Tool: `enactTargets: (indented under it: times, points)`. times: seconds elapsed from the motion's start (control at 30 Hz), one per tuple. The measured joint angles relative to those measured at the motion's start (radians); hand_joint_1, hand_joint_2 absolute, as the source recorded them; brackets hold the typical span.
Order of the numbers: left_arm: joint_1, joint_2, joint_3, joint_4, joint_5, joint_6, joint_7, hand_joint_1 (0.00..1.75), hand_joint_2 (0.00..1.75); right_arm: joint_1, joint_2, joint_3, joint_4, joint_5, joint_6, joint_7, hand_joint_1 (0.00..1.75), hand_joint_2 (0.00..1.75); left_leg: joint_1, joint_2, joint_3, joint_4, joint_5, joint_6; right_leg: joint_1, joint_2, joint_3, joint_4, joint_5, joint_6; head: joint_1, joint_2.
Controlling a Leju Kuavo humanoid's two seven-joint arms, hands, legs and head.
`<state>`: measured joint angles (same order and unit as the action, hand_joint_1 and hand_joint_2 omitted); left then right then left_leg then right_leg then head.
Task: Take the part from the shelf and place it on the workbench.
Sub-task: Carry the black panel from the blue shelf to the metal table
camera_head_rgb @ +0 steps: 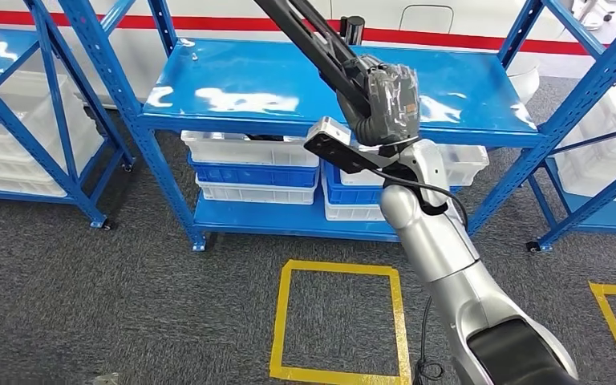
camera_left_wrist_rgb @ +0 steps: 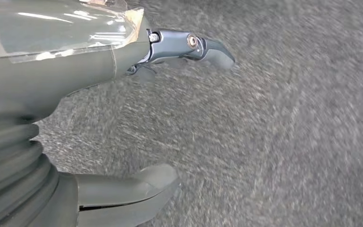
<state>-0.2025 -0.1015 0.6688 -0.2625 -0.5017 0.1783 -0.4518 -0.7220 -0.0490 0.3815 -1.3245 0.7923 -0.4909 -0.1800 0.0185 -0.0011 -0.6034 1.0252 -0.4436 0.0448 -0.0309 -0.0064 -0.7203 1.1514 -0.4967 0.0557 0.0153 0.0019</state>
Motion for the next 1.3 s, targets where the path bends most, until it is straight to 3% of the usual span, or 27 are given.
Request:
enactTargets:
  times: [0.07,0.13,0.2,0.27,0.3,0.33,0.4,0.43,0.47,0.53,0.57,0.6,0.63,0.7,0.77,0.83,0.9,0.93,1.0,1.07,1.1,1.13,1.17,1.23,1.3]
  points:
    - [0.000,0.000,0.000,0.000,0.003,-0.001,-0.004,0.00,1.75,0.000,-0.005,-0.001,0.001,-0.007,0.003,-0.003,1.75,1.75,-0.004,0.001,-0.036,0.001,0.027,0.003,0.003,0.002,-0.025,0.130,-0.064,-0.001,0.001,0.000]
    - [0.001,-0.003,0.000,0.000,0.008,-0.002,-0.008,0.00,1.75,-0.002,-0.007,0.000,0.002,-0.009,0.007,-0.007,1.75,1.75,-0.006,0.001,-0.073,0.002,0.055,0.001,0.008,0.004,0.004,0.169,-0.051,0.016,0.001,0.000]
    - [0.002,-0.005,0.000,0.000,0.013,-0.001,-0.012,0.00,1.75,-0.012,-0.006,0.003,0.003,-0.013,0.012,-0.009,1.75,1.75,-0.007,0.001,-0.103,0.003,0.082,-0.005,0.009,0.004,0.100,0.075,-0.022,0.024,0.001,0.000]
    - [0.002,-0.006,0.001,0.000,0.019,0.000,-0.017,0.00,1.75,-0.029,-0.001,0.005,0.006,-0.021,0.015,-0.013,1.75,1.75,-0.010,0.000,-0.121,0.003,0.107,-0.014,0.018,0.005,0.209,-0.074,-0.043,0.010,0.000,0.000]
    - [0.003,-0.006,0.002,0.000,0.023,0.000,-0.019,0.00,1.75,-0.037,0.001,0.007,0.008,-0.027,0.016,-0.017,1.75,1.75,-0.011,-0.001,-0.124,0.001,0.118,-0.020,0.022,0.006,0.238,-0.123,-0.058,0.001,-0.001,0.000]
    - [0.005,-0.006,0.003,0.000,0.027,0.001,-0.022,0.00,1.75,-0.044,0.004,0.009,0.011,-0.032,0.017,-0.020,1.75,1.75,-0.012,-0.001,-0.125,-0.002,0.130,-0.025,0.028,0.006,0.247,-0.147,-0.065,-0.007,-0.002,0.000]
    - [0.012,-0.004,0.006,0.000,0.031,0.001,-0.025,0.00,1.75,-0.053,0.009,0.014,0.023,-0.040,0.019,-0.026,1.75,1.75,-0.008,-0.001,-0.129,-0.004,0.130,-0.035,0.019,0.005,0.235,-0.147,-0.049,-0.023,-0.003,0.000]
    - [0.015,-0.003,0.009,0.000,0.032,0.001,-0.026,0.00,1.75,-0.057,0.013,0.017,0.029,-0.042,0.019,-0.027,1.75,1.75,-0.005,-0.001,-0.136,0.012,0.102,-0.041,0.014,0.003,0.228,-0.147,-0.038,-0.035,-0.004,0.000]
    - [0.018,-0.002,0.012,0.000,0.034,0.001,-0.028,0.00,1.75,-0.062,0.018,0.020,0.034,-0.044,0.020,-0.029,1.75,1.75,-0.003,-0.001,-0.147,0.048,0.056,-0.046,0.009,0.002,0.219,-0.147,-0.024,-0.045,-0.005,0.000]
    - [0.021,-0.001,0.018,0.000,0.039,0.001,-0.031,0.00,1.75,-0.071,0.028,0.026,0.043,-0.047,0.020,-0.031,1.75,1.75,0.000,-0.002,-0.178,0.174,-0.050,-0.056,0.010,0.001,0.192,-0.146,0.001,-0.057,-0.007,0.000]
    - [0.022,-0.001,0.020,0.000,0.041,0.002,-0.033,0.00,1.75,-0.075,0.031,0.029,0.047,-0.049,0.020,-0.032,1.75,1.75,0.001,-0.002,-0.188,0.239,-0.078,-0.061,0.012,0.001,0.178,-0.145,0.013,-0.057,-0.007,0.000]
    - [0.024,0.000,0.023,0.000,0.044,0.002,-0.035,0.00,1.75,-0.077,0.034,0.031,0.050,-0.052,0.020,-0.033,1.75,1.75,0.003,-0.002,-0.188,0.282,-0.082,-0.064,0.012,0.000,0.164,-0.143,0.022,-0.055,-0.007,0.000]
    - [0.026,0.000,0.026,0.000,0.046,0.002,-0.037,0.00,1.75,-0.078,0.037,0.034,0.054,-0.054,0.021,-0.033,1.75,1.75,0.006,-0.002,-0.172,0.292,-0.068,-0.067,0.012,0.000,0.151,-0.141,0.031,-0.052,-0.007,0.000]
    - [0.029,0.002,0.029,0.000,0.051,0.002,-0.044,0.00,1.75,-0.083,0.044,0.038,0.061,-0.059,0.021,-0.034,1.75,1.75,0.012,-0.001,-0.087,0.205,-0.031,-0.069,0.010,0.000,0.128,-0.131,0.043,-0.042,-0.007,0.000]
    - [0.029,0.003,0.032,0.000,0.053,0.002,-0.052,0.00,1.75,-0.091,0.049,0.041,0.067,-0.063,0.021,-0.035,1.75,1.75,0.011,-0.003,0.003,0.080,-0.034,-0.067,0.012,-0.001,0.110,-0.120,0.051,-0.030,-0.006,0.000]
    - [0.030,0.003,0.035,0.000,0.054,0.003,-0.058,0.00,1.75,-0.098,0.055,0.045,0.072,-0.064,0.020,-0.038,1.75,1.75,0.003,-0.006,0.029,0.030,-0.048,-0.060,0.015,-0.003,0.099,-0.117,0.063,-0.013,-0.005,0.000]
    - [0.032,0.001,0.040,0.000,0.053,0.005,-0.059,0.00,1.75,-0.101,0.058,0.049,0.078,-0.063,0.019,-0.039,1.75,1.75,-0.003,-0.005,0.020,0.018,-0.034,-0.039,0.015,-0.003,0.089,-0.116,0.070,0.001,-0.006,0.000]
    - [0.032,0.001,0.042,0.000,0.052,0.006,-0.059,0.00,1.75,-0.101,0.059,0.050,0.081,-0.062,0.017,-0.039,1.75,1.75,-0.003,-0.002,0.013,0.013,-0.022,-0.025,0.014,-0.003,0.079,-0.102,0.056,0.002,-0.005,0.000]
    - [0.031,0.000,0.044,0.000,0.050,0.008,-0.057,0.00,1.75,-0.102,0.059,0.051,0.087,-0.059,0.015,-0.039,1.75,1.75,-0.002,0.002,-0.007,0.005,0.001,-0.004,0.011,0.000,0.045,-0.021,-0.012,-0.008,-0.003,0.000]
    - [0.031,0.001,0.045,0.000,0.048,0.010,-0.054,0.00,1.75,-0.102,0.060,0.051,0.091,-0.056,0.014,-0.038,1.75,1.75,-0.003,0.003,-0.035,0.004,0.023,0.001,0.012,0.002,0.013,0.104,-0.081,-0.012,-0.002,0.000]
    - [0.031,0.000,0.045,0.000,0.047,0.011,-0.053,0.00,1.75,-0.102,0.060,0.051,0.094,-0.054,0.014,-0.038,1.75,1.75,-0.003,0.004,-0.050,0.005,0.035,0.000,0.011,0.002,0.010,0.148,-0.092,-0.006,-0.002,0.000]
    - [0.031,-0.001,0.046,0.000,0.046,0.011,-0.053,0.00,1.75,-0.102,0.060,0.052,0.096,-0.052,0.014,-0.038,1.75,1.75,-0.002,0.004,-0.065,0.005,0.047,-0.002,0.011,0.002,0.022,0.160,-0.084,0.004,-0.002,0.000]
    - [0.031,-0.002,0.046,0.000,0.046,0.011,-0.052,0.00,1.75,-0.102,0.061,0.052,0.099,-0.051,0.014,-0.038,1.75,1.75,-0.002,0.004,-0.079,0.006,0.058,-0.005,0.010,0.002,0.051,0.139,-0.062,0.016,-0.002,0.000]
    - [0.032,-0.002,0.048,0.000,0.048,0.013,-0.052,0.00,1.75,-0.104,0.064,0.052,0.102,-0.050,0.014,-0.038,1.75,1.75,-0.001,0.003,-0.104,0.007,0.081,-0.015,0.008,0.002,0.147,0.014,-0.034,0.027,-0.002,0.000]
    - [0.033,0.000,0.050,0.000,0.053,0.014,-0.054,0.00,1.75,-0.109,0.071,0.053,0.106,-0.053,0.014,-0.043,1.75,1.75,-0.003,0.004,-0.118,0.004,0.104,-0.028,0.014,0.004,0.218,-0.103,-0.045,0.014,-0.004,0.000]
